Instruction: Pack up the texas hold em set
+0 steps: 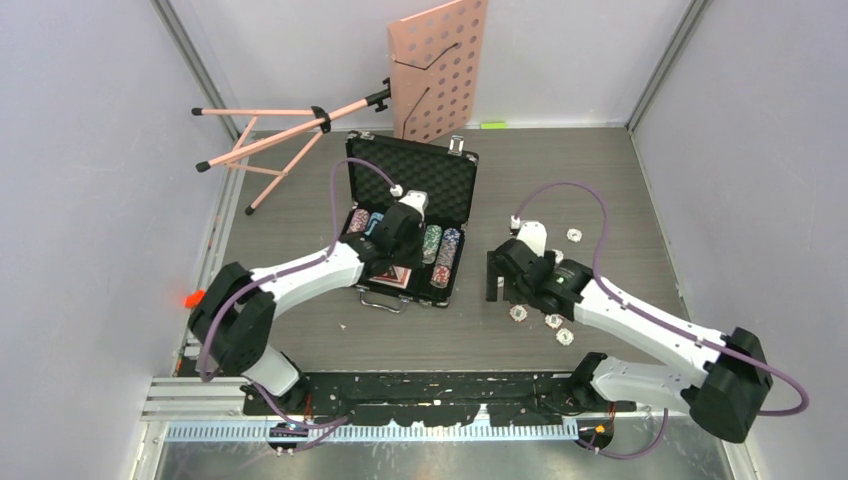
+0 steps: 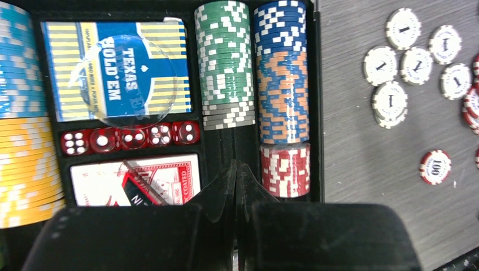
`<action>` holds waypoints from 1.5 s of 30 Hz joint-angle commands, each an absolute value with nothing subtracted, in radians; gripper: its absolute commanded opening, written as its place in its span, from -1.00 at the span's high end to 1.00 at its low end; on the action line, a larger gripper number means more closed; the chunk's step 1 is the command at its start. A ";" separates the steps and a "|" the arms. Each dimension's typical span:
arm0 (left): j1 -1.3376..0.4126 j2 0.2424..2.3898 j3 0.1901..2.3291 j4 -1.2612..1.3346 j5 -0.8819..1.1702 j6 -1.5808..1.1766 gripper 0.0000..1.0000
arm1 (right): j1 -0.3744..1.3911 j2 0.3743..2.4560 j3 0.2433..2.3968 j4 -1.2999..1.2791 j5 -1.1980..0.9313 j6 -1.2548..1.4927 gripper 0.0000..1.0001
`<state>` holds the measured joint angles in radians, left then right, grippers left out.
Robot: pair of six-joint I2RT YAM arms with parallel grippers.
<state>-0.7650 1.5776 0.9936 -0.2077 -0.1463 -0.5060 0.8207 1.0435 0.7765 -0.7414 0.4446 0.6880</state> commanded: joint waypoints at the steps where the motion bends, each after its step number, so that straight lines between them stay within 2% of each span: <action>1: -0.765 1.464 0.969 -0.244 -0.158 -0.465 1.00 | 0.813 1.132 0.855 -0.737 0.472 0.702 -0.77; 5: -0.765 1.392 0.933 -0.253 -0.160 -0.449 1.00 | 0.744 1.220 0.871 -0.698 0.386 0.707 -0.67; 9: -0.765 1.306 0.880 -0.247 -0.187 -0.441 1.00 | 0.683 1.282 0.858 -0.615 0.294 0.708 -0.69; 11: -0.765 1.246 0.828 -0.216 -0.209 -0.439 0.93 | 0.666 1.316 0.860 -0.587 0.280 0.707 -0.71; 15: -0.765 1.134 0.751 -0.190 -0.237 -0.426 0.79 | 0.647 1.394 0.872 -0.564 0.277 0.699 -0.69; 18: -0.765 1.075 0.717 -0.192 -0.254 -0.415 0.75 | 0.637 1.434 0.882 -0.547 0.275 0.689 -0.57; 22: -0.765 0.991 0.671 -0.179 -0.271 -0.406 0.73 | 0.627 1.482 0.886 -0.530 0.277 0.685 -0.48; 37: -0.765 0.854 0.622 -0.172 -0.266 -0.371 0.71 | 0.566 1.642 0.929 -0.482 0.270 0.660 -0.39; 41: -0.765 0.843 0.621 -0.168 -0.263 -0.368 0.70 | 0.548 1.657 0.907 -0.444 0.234 0.661 -0.31; 45: -0.765 0.838 0.625 -0.176 -0.267 -0.361 0.70 | 0.546 1.658 0.892 -0.439 0.227 0.659 -0.10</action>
